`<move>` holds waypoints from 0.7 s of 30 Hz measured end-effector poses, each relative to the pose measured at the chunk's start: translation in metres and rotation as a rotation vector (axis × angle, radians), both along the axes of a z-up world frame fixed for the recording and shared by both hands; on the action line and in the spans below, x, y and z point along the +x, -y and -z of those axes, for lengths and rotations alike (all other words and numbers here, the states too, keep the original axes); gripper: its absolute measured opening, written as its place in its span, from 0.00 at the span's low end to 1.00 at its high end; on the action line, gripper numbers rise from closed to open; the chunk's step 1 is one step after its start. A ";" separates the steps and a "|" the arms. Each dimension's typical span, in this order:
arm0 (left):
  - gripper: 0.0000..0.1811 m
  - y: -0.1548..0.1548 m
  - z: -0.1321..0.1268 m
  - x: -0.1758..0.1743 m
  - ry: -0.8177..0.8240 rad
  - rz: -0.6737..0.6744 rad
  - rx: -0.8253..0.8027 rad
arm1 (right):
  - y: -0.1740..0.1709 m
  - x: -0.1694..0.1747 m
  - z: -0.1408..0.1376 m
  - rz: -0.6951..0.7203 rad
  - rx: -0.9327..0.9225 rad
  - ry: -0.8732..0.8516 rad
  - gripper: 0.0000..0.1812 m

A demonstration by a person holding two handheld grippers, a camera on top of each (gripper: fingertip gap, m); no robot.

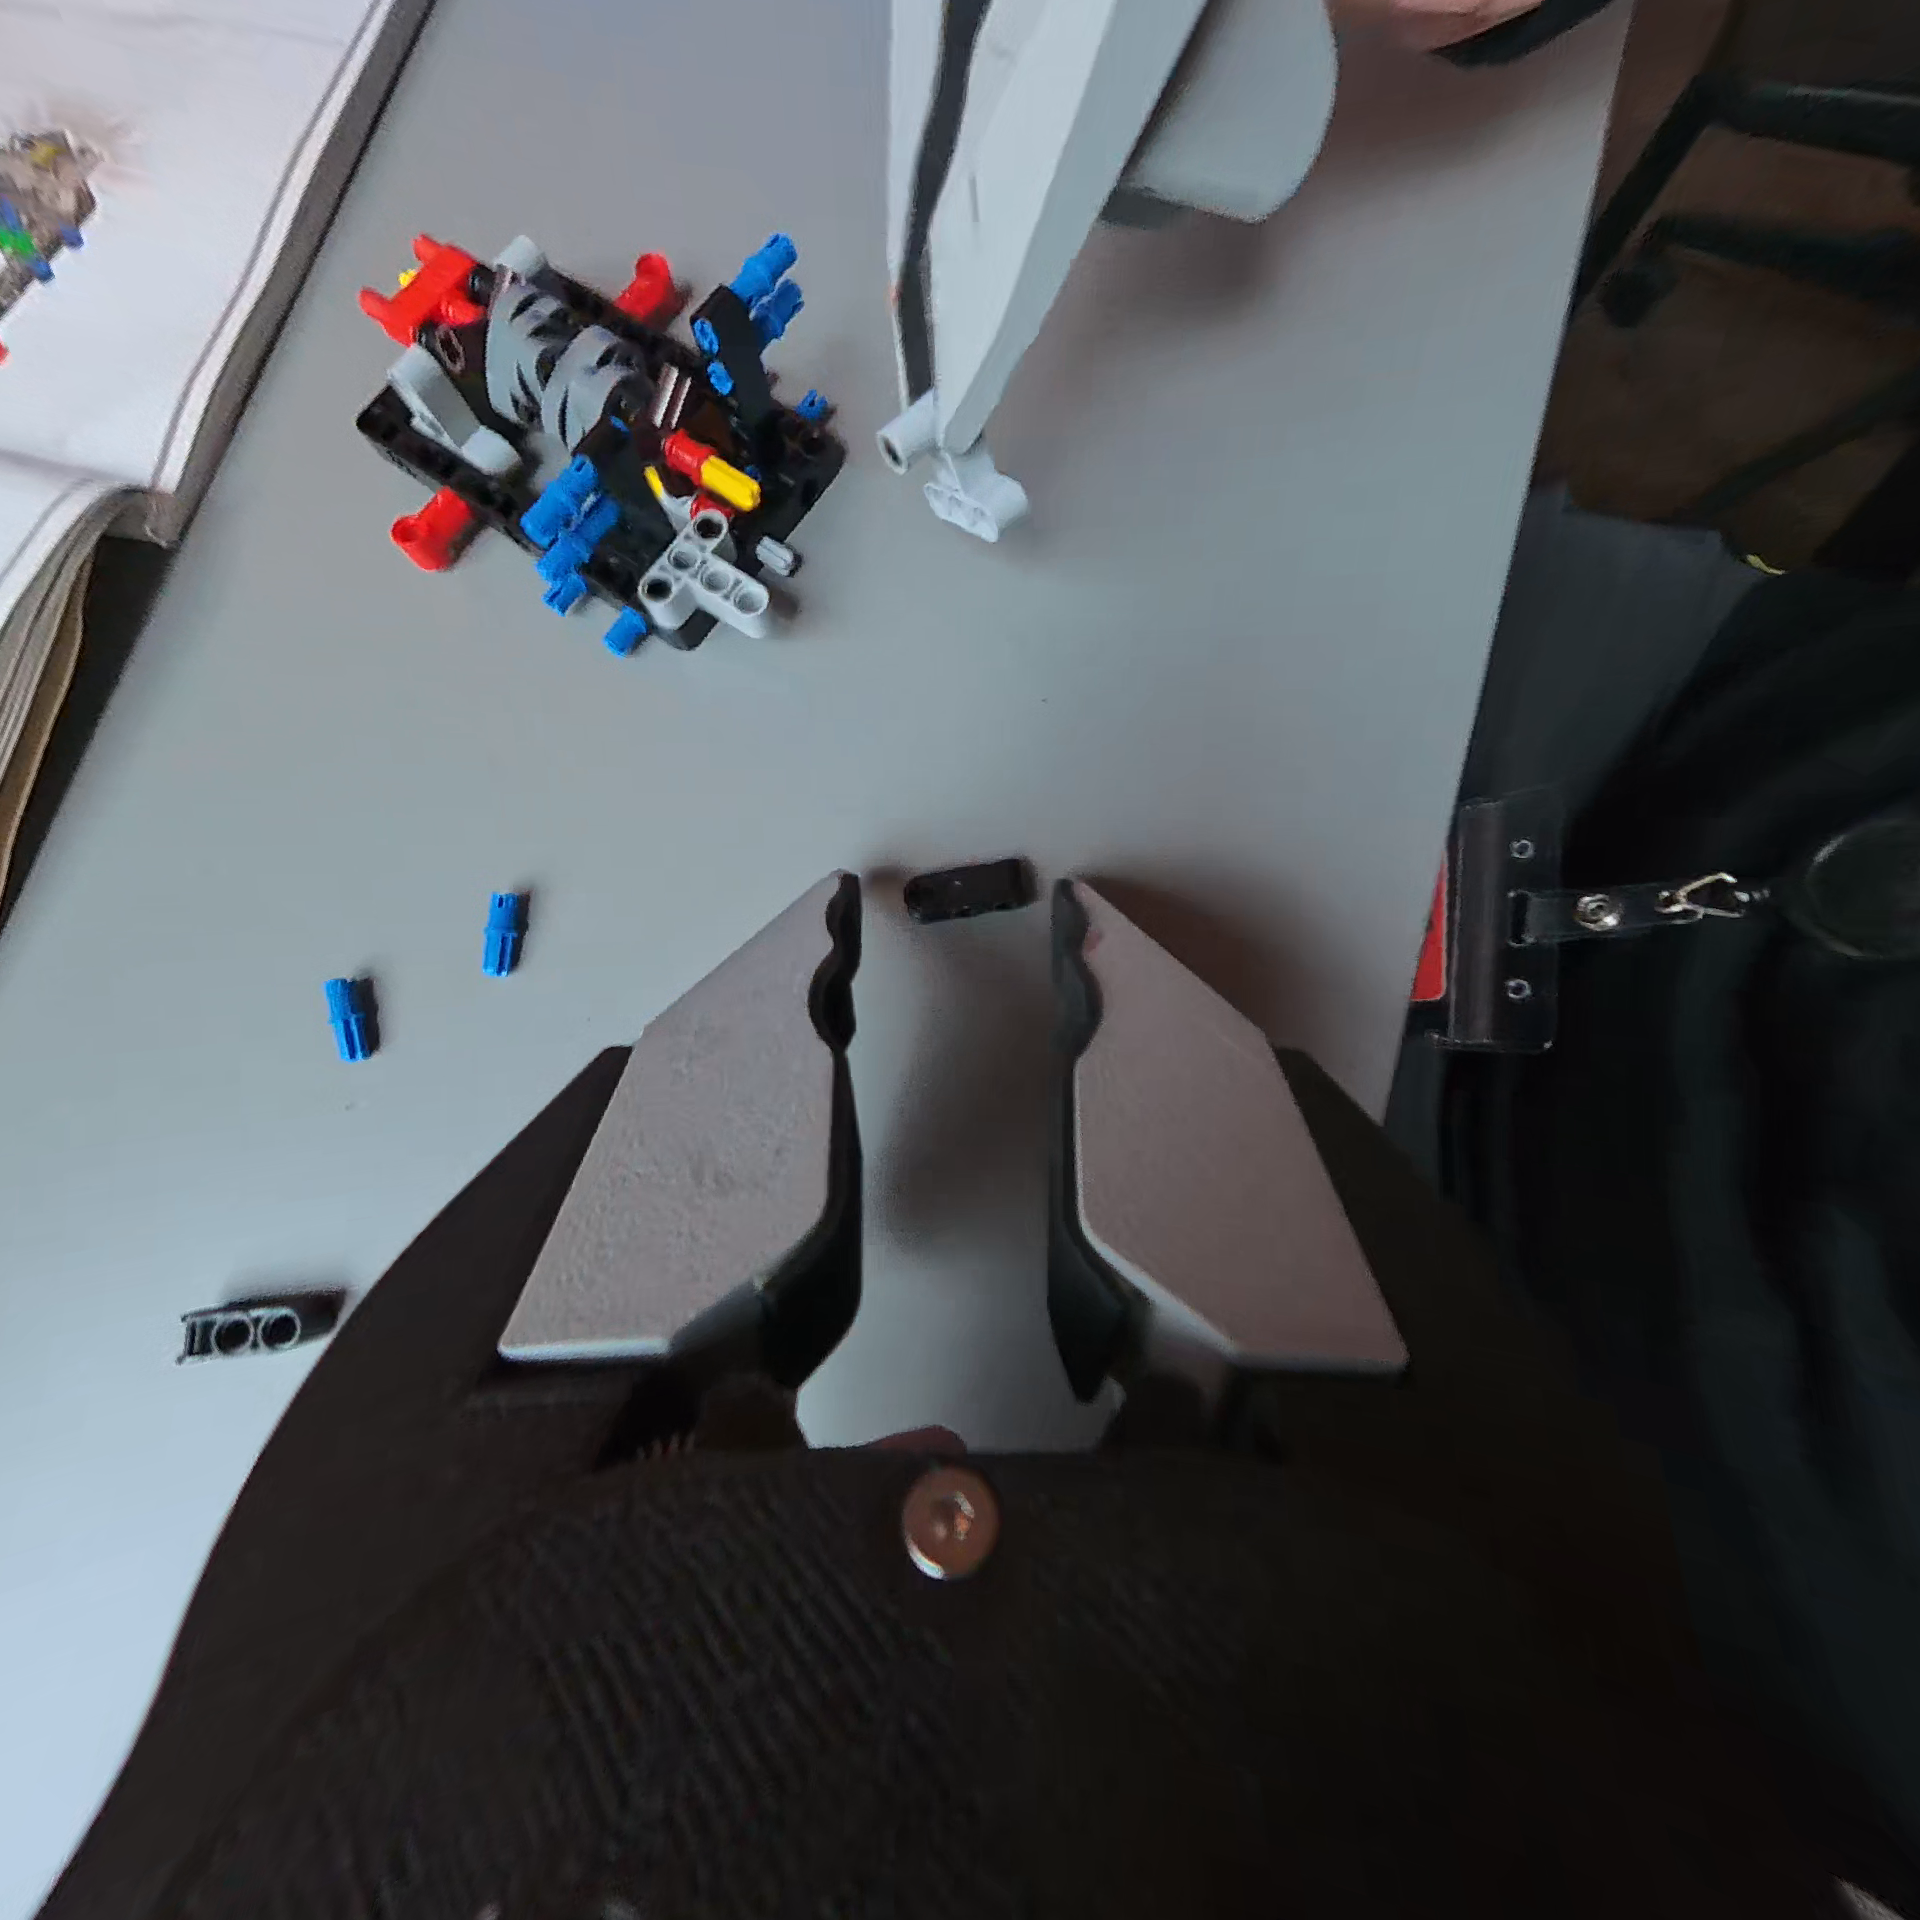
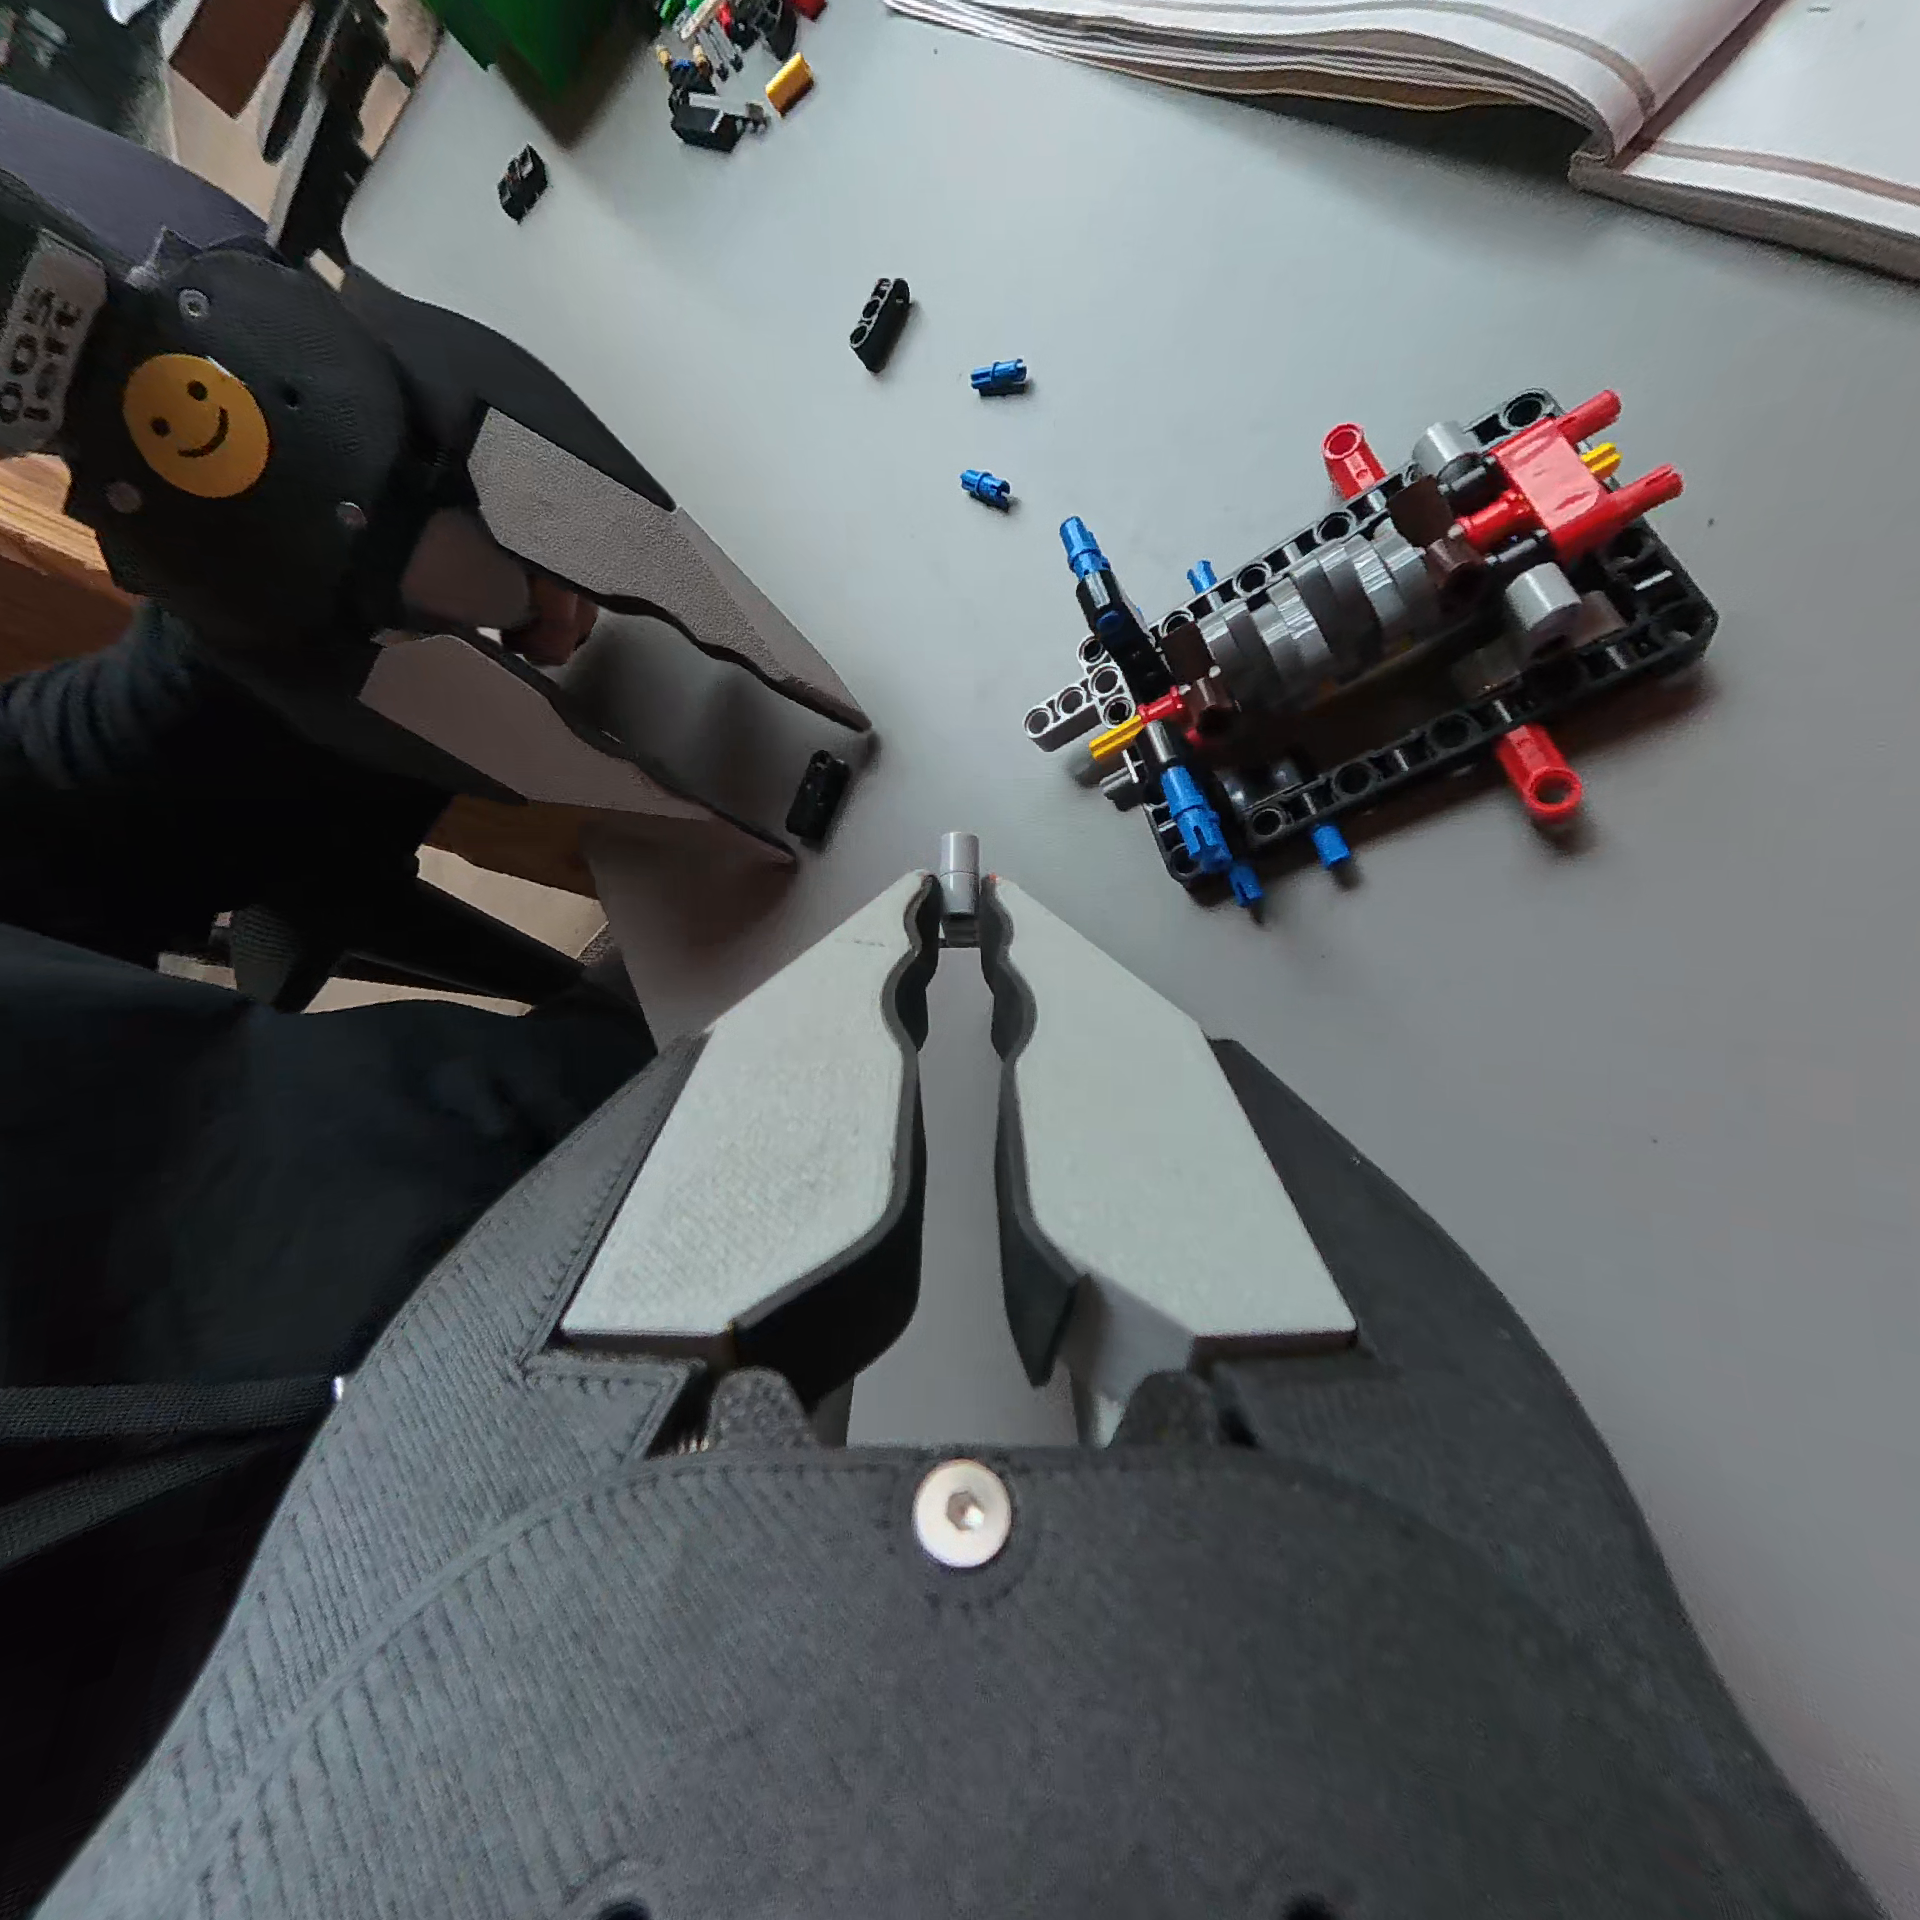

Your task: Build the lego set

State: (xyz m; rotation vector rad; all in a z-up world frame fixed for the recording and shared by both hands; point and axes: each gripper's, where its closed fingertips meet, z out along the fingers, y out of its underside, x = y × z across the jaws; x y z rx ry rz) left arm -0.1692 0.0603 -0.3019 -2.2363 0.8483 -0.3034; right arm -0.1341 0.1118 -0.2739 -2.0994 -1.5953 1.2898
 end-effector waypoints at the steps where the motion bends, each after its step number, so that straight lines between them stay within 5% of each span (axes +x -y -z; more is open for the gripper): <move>1: 0.16 -0.001 0.001 0.001 0.009 -0.009 -0.011 | 0.000 0.000 0.002 0.001 0.010 0.002 0.02; 7: 0.12 0.002 -0.001 -0.002 0.048 0.013 0.021 | 0.000 0.002 0.004 0.001 0.017 -0.020 0.02; 13: 0.12 0.016 -0.089 0.017 0.407 0.242 0.506 | 0.000 0.005 0.002 -0.012 0.057 -0.058 0.02; 21: 0.12 0.042 -0.134 0.017 0.617 0.399 0.794 | 0.005 0.008 -0.005 -0.033 0.075 -0.089 0.02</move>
